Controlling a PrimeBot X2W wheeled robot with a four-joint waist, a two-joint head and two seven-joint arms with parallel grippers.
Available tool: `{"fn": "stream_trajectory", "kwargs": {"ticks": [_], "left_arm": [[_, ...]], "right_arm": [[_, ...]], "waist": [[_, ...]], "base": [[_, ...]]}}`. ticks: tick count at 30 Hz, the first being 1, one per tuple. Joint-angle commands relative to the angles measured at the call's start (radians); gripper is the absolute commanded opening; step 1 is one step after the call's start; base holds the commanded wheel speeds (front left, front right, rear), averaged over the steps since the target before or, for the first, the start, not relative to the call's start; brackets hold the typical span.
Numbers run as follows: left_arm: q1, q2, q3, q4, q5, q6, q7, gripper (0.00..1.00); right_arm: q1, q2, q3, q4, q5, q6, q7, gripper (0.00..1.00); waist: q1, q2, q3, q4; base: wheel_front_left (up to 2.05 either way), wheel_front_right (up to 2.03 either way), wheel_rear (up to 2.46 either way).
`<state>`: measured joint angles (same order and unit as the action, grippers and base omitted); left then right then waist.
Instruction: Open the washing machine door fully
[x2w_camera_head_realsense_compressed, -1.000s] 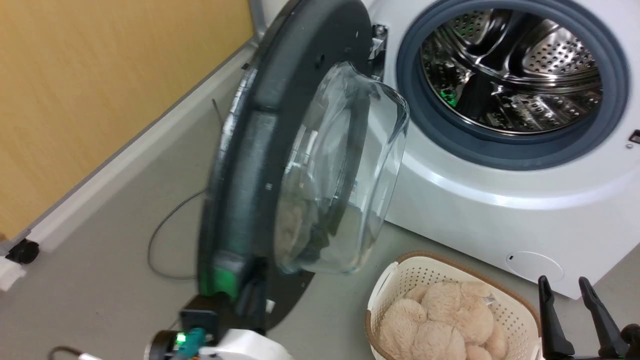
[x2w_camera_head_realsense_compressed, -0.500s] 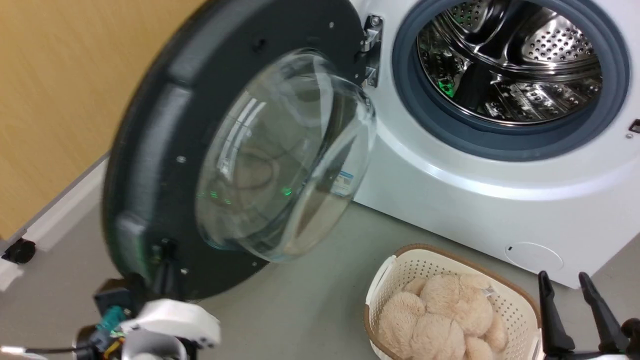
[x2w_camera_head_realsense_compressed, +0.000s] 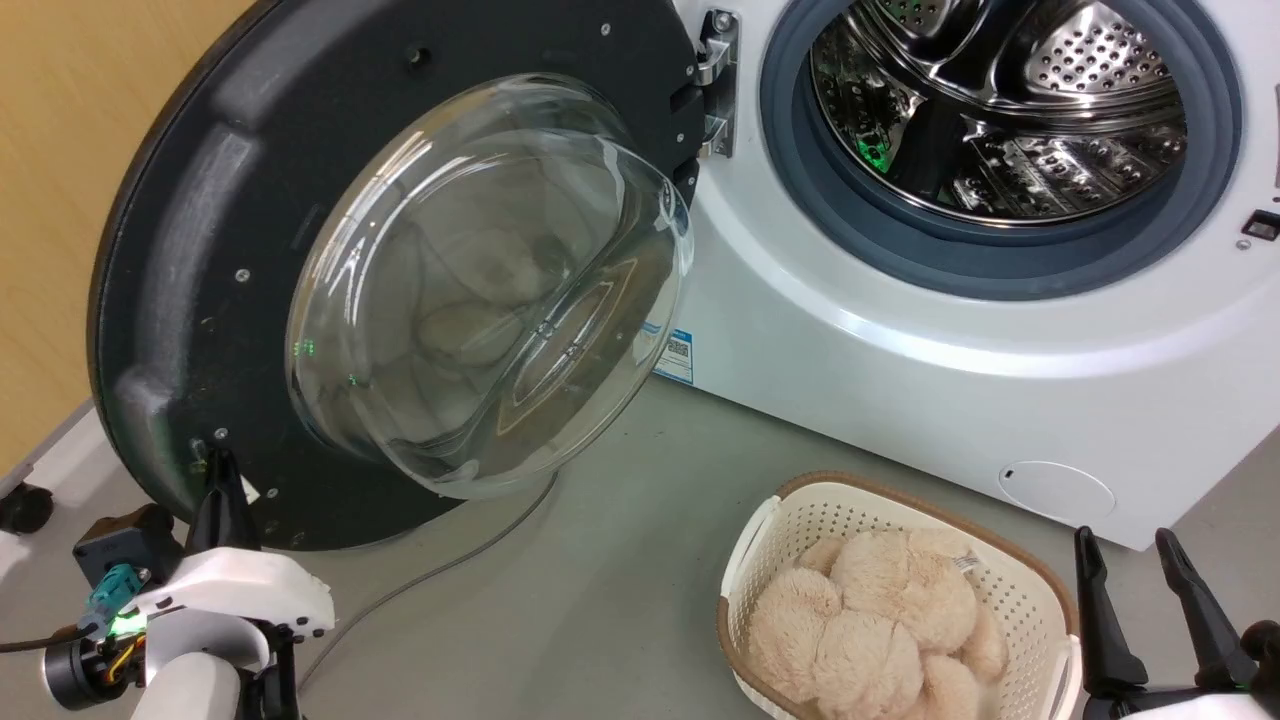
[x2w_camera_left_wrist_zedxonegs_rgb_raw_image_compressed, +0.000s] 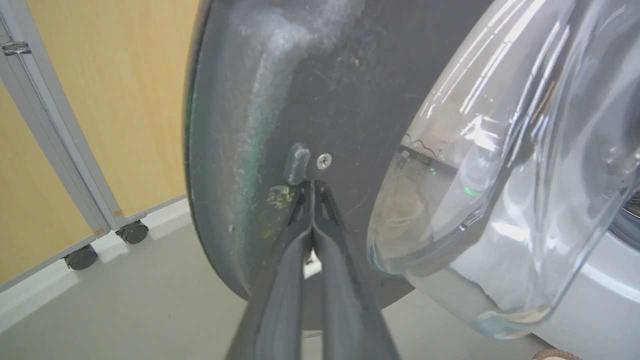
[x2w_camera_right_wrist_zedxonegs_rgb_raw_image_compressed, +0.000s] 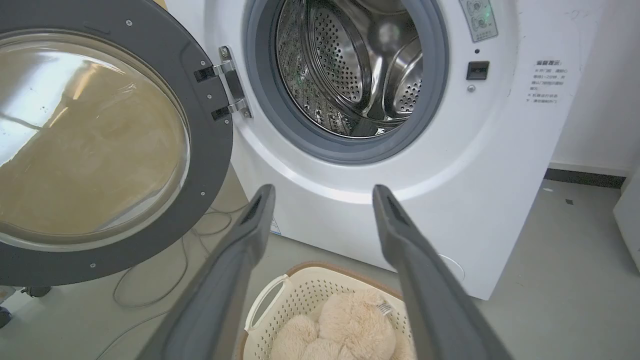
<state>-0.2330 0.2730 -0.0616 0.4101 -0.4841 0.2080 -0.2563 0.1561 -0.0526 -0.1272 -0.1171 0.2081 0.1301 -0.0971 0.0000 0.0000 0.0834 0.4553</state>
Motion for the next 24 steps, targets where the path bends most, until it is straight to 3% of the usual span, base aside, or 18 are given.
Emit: {"fn": "stream_trajectory", "kwargs": {"ticks": [1,8,14,18,19,20,21,22,24], "left_arm": [[-0.013,-0.008,0.025,0.014,0.021,-0.014,-0.005,0.00],[0.025,-0.056,0.116,0.006,0.113,-0.052,-0.005,0.00],[0.157,-0.127,0.143,-0.142,0.190,-0.041,-0.005,0.00],[0.249,-0.171,0.109,-0.240,0.231,-0.040,-0.005,0.00],[0.265,-0.178,0.097,-0.260,0.241,-0.040,-0.005,0.15],[0.280,-0.185,0.084,-0.276,0.250,-0.041,-0.005,0.40],[0.292,-0.190,0.072,-0.290,0.256,-0.041,-0.005,0.82],[0.304,-0.194,0.059,-0.299,0.264,-0.039,-0.005,1.00],[0.322,-0.201,0.034,-0.309,0.269,-0.038,-0.005,1.00]], "right_arm": [[-0.012,0.002,0.000,-0.004,-0.005,0.001,0.005,1.00],[-0.006,0.002,0.008,0.017,0.006,0.001,-0.001,1.00],[0.008,0.002,0.022,0.035,0.017,0.001,-0.009,1.00],[0.016,0.002,0.018,0.040,0.020,0.001,-0.013,1.00],[0.018,0.002,0.014,0.041,0.020,0.001,-0.014,1.00],[0.020,0.002,0.012,0.043,0.019,0.001,-0.015,1.00],[0.021,0.002,0.011,0.044,0.019,0.001,-0.015,1.00],[0.023,0.002,0.010,0.046,0.018,0.001,-0.016,1.00],[0.024,0.002,0.012,0.048,0.017,0.001,-0.016,1.00]], "waist": [[0.0000,0.0000,0.000,-0.004],[0.0000,0.0000,-0.022,-0.024],[0.0000,0.0000,-0.048,-0.049],[0.0000,0.0000,-0.058,-0.056],[0.0000,0.0000,-0.060,-0.056],[0.0000,0.0000,-0.063,-0.057],[0.0000,0.0000,-0.065,-0.058],[0.0000,0.0000,-0.068,-0.059],[0.0000,0.0000,-0.073,-0.065]], "base": [[0.00,0.00,0.00],[0.00,0.00,0.00],[0.00,0.00,0.00],[0.00,0.00,0.00],[0.00,0.00,0.00],[0.00,0.00,0.00],[0.00,0.00,0.00],[0.00,0.00,0.00],[0.00,0.00,0.00]]}}
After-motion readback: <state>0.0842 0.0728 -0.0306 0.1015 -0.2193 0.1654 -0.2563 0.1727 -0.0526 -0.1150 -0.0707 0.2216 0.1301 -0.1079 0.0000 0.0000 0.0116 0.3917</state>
